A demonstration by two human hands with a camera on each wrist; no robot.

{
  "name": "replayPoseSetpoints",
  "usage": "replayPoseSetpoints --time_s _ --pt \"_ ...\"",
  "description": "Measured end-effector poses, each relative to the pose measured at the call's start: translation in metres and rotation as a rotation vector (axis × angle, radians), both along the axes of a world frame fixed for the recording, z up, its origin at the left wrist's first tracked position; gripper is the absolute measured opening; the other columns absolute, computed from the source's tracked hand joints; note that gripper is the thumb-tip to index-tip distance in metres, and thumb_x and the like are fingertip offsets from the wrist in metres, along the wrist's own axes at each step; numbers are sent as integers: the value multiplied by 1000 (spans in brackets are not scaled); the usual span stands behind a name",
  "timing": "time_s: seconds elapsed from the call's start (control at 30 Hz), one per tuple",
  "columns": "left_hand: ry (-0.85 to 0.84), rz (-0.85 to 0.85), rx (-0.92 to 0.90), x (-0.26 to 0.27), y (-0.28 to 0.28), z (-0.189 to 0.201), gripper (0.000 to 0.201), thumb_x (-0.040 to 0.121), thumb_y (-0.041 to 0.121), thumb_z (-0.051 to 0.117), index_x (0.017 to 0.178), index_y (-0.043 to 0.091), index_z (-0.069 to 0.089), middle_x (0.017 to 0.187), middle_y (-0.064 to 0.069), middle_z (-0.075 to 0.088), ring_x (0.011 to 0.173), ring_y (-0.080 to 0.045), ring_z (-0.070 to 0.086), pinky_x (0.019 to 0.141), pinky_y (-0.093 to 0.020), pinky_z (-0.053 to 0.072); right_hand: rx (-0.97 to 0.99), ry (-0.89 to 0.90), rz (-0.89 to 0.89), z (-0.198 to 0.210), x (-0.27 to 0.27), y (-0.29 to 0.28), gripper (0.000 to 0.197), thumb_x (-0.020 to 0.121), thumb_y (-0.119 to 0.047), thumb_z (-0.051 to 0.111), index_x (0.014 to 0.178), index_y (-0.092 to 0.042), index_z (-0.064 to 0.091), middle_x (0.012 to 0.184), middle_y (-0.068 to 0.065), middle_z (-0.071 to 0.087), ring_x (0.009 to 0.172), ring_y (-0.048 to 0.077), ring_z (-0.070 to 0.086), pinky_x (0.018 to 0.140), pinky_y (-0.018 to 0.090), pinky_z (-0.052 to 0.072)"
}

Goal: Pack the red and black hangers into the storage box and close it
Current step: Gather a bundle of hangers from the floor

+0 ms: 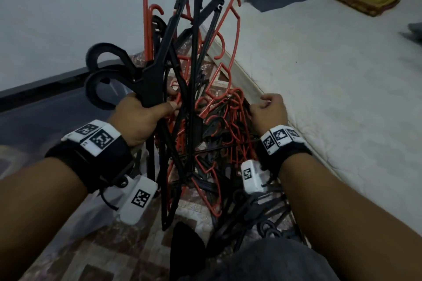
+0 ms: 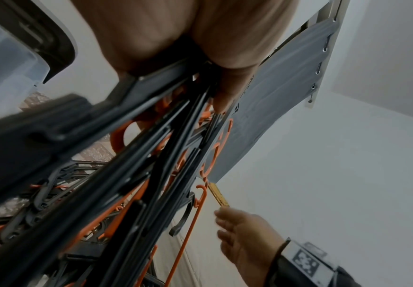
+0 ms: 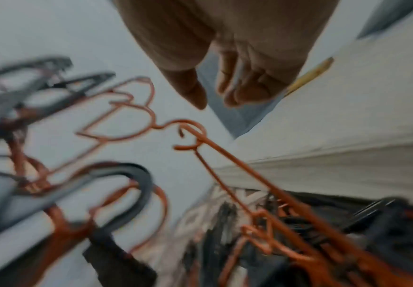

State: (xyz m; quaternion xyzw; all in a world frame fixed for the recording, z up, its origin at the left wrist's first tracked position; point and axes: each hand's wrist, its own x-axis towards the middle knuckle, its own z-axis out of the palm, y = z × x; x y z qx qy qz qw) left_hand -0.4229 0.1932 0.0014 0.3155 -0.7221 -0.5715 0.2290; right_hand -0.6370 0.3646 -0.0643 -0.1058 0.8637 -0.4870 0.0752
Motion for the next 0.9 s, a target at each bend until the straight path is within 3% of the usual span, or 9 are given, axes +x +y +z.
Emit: replayPoseSetpoints --time_s 0.07,0.13,0.23,0.33,0.4,0.57,0.7,0.77,0.9 --pt "5 -22 18 1 -1 1 43 65 44 81 101 24 74 102 -9 74 100 -30 69 97 -51 51 218 -76 158 -8 -11 3 50 82 -31 68 128 -18 54 88 -8 63 71 10 61 64 26 50" --pt "18 -31 27 0 1 0 27 76 27 80 100 17 72 95 -5 76 94 -23 72 89 -41 55 383 -66 328 -14 -15 1 41 85 -35 67 123 -18 63 100 0 71 84 21 67 77 32 54" --pt "35 8 -13 -4 9 -1 6 86 7 71 91 10 68 69 14 73 67 2 69 66 -12 51 483 5 390 -14 -14 -6 20 92 -32 62 100 -17 73 93 5 74 79 22 67 64 25 44" --pt "9 22 -83 -11 17 -6 8 86 12 73 92 13 69 70 16 70 64 10 63 62 -5 45 533 111 435 -15 -4 -9 19 96 -28 58 101 -17 72 96 5 72 76 19 59 66 23 38" --pt "-24 19 -101 -16 20 -9 7 85 19 76 89 21 70 80 13 69 68 11 63 63 -7 46 568 166 503 -16 4 -9 20 96 -28 58 104 -15 71 100 5 71 81 21 60 70 25 40" --pt "-89 82 -70 -25 22 -11 33 62 54 76 85 31 73 92 6 75 92 -21 70 88 -36 55 585 176 538 -17 6 -4 19 95 -28 59 105 -18 72 102 5 71 93 26 65 72 26 43" --pt "-53 107 -134 -21 16 12 7 72 47 78 71 42 72 70 27 69 69 8 65 58 -9 48 677 125 451 -5 -12 0 21 96 -26 59 106 -13 73 105 9 71 93 29 65 72 26 43" --pt "1 124 -159 -16 11 28 10 78 36 79 73 31 72 66 28 68 62 12 63 52 -4 43 710 44 333 3 -22 6 27 96 -23 58 114 -6 68 116 15 68 105 33 63 79 31 46" --pt "-4 89 -199 17 -14 75 9 80 33 79 74 32 73 75 15 73 77 1 69 75 -21 54 602 -124 115 36 -30 13 69 98 -21 53 153 4 19 151 25 36 134 37 43 103 38 40"
